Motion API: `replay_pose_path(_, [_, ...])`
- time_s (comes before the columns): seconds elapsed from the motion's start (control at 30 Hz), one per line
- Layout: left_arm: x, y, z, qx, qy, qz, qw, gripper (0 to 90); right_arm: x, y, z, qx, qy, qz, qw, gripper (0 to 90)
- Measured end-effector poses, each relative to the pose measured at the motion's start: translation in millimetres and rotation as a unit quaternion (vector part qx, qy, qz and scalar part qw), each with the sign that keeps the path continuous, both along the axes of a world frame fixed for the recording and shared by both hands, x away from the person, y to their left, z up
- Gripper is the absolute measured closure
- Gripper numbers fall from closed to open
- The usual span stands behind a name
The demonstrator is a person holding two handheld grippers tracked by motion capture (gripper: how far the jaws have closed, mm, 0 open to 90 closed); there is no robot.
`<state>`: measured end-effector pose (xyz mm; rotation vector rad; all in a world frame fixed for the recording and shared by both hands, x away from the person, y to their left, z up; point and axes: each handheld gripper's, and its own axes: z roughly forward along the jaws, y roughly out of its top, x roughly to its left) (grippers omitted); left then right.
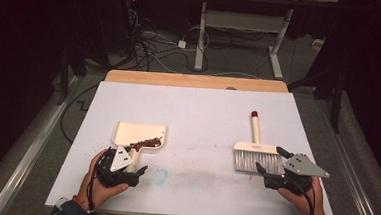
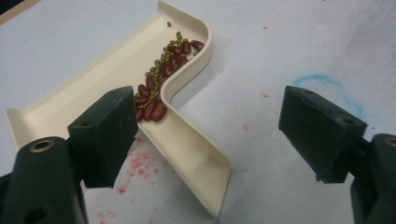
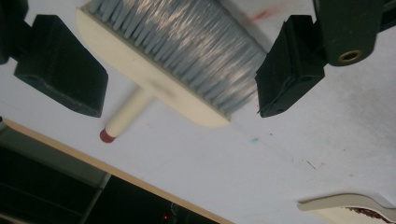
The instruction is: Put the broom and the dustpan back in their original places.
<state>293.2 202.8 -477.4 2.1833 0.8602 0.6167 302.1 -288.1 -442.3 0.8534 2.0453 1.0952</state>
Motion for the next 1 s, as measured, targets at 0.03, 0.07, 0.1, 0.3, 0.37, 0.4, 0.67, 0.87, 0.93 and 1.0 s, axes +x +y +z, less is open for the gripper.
replay_pose_path(0.03, [0.2, 0.0, 0.1, -0.001, 0.000, 0.000, 1.0000, 19.6, -0.7, -1.4, -1.8, 0.000, 0.002, -0.001, 1.0000, 17.3])
replay_pose_path(0.07, [0.5, -0.2, 0.1, -0.002, 0.001, 0.000, 1.0000, 19.6, -1.6, -2.6, -3.6, -0.004, 0.002, -0.001, 1.0000, 17.3])
replay_pose_path(0.1, [0.8, -0.7, 0.1, -0.002, 0.001, -0.001, 1.0000, 19.6, -2.7, -3.4, -5.4, -0.009, 0.003, -0.002, 0.9999, 17.3])
replay_pose_path(0.3, [1.6, -2.6, 0.2, 0.000, 0.000, -0.007, 1.0000, 19.6, -12.3, -8.3, -14.2, -0.013, 0.009, 0.000, 0.9999, 17.4])
replay_pose_path(0.37, [1.7, -2.7, 0.6, 0.000, -0.001, -0.008, 1.0000, 19.3, -14.2, -9.9, -17.0, -0.015, 0.015, 0.001, 0.9998, 17.4])
replay_pose_path(0.4, [1.9, -2.9, 0.8, -0.001, -0.002, -0.008, 1.0000, 19.3, -14.7, -10.4, -18.0, -0.016, 0.017, -0.001, 0.9997, 17.4])
replay_pose_path(0.67, [0.5, -2.7, 0.6, 0.005, -0.008, -0.010, 0.9999, 19.3, -13.6, -10.2, -21.3, -0.016, 0.026, 0.003, 0.9995, 17.5])
replay_pose_path(0.87, [-3.0, -4.6, 0.2, 0.008, -0.005, -0.013, 0.9999, 19.3, -15.1, -8.9, -20.7, -0.013, 0.023, 0.005, 0.9996, 17.8])
replay_pose_path(0.93, [-5.2, -4.8, 0.5, 0.010, -0.005, -0.014, 0.9998, 19.3, -15.7, -8.2, -20.1, -0.013, 0.021, 0.003, 0.9997, 17.9])
replay_pose_path(1.0, [-6.3, -4.6, 1.4, 0.012, -0.013, -0.015, 0.9997, 19.3, -17.0, -6.7, -19.4, -0.012, 0.020, 0.002, 0.9997, 17.9])
